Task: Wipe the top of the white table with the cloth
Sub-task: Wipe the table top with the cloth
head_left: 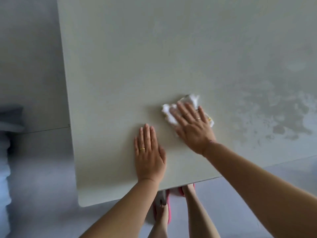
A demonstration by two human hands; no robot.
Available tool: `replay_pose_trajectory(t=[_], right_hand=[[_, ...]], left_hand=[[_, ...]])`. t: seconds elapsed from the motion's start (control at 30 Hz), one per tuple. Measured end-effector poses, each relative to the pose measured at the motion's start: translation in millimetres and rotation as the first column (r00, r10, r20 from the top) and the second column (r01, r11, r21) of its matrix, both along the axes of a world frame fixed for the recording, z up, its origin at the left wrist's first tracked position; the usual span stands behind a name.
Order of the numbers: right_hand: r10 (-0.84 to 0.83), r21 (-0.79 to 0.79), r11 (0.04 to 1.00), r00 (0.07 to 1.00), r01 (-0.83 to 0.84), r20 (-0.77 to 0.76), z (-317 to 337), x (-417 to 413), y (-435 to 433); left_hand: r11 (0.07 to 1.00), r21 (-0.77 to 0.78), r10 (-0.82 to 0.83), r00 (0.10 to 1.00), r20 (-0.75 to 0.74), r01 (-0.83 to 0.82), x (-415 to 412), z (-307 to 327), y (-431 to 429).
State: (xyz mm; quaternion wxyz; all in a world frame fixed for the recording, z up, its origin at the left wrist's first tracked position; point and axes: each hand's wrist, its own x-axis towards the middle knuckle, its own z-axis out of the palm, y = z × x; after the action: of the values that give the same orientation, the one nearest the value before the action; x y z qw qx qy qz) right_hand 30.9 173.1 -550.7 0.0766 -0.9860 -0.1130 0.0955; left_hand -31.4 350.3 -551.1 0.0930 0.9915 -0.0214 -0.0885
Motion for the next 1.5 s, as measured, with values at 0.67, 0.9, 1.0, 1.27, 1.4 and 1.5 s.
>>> replay_pose_trajectory(t=[0.67, 0.9, 1.0, 1.27, 1.4, 1.5], right_hand=[[-0.293, -0.059, 0.954, 0.956, 0.293, 0.0, -4, 88, -35], [0.098, -0.032, 0.995, 0.995, -0.098, 0.013, 0, 76, 10], [0.072, -0.069, 0.995, 0.997, -0.069, 0.038, -3, 116, -35], [0.066, -0.027, 0.997, 0.998, -0.066, 0.015, -3, 119, 24], [0.077, -0.063, 0.995, 0.996, -0.074, 0.045, -5, 160, -25], [-0.37, -0.031, 0.929, 0.929, 0.37, 0.001, -8, 173, -14]], left_hand=[[0.999, -0.042, -0.023, 0.986, 0.166, 0.03, 142, -11, -14], [0.999, -0.024, -0.036, 0.99, 0.134, 0.039, 143, -8, -14], [1.0, -0.019, -0.023, 0.993, 0.119, 0.025, 143, -8, -14], [1.0, 0.021, -0.014, 0.995, 0.102, 0.012, 144, -9, -15], [0.999, 0.017, -0.037, 0.994, 0.1, 0.035, 143, -10, -13], [0.999, 0.018, -0.033, 0.995, 0.093, 0.032, 143, -12, -12]])
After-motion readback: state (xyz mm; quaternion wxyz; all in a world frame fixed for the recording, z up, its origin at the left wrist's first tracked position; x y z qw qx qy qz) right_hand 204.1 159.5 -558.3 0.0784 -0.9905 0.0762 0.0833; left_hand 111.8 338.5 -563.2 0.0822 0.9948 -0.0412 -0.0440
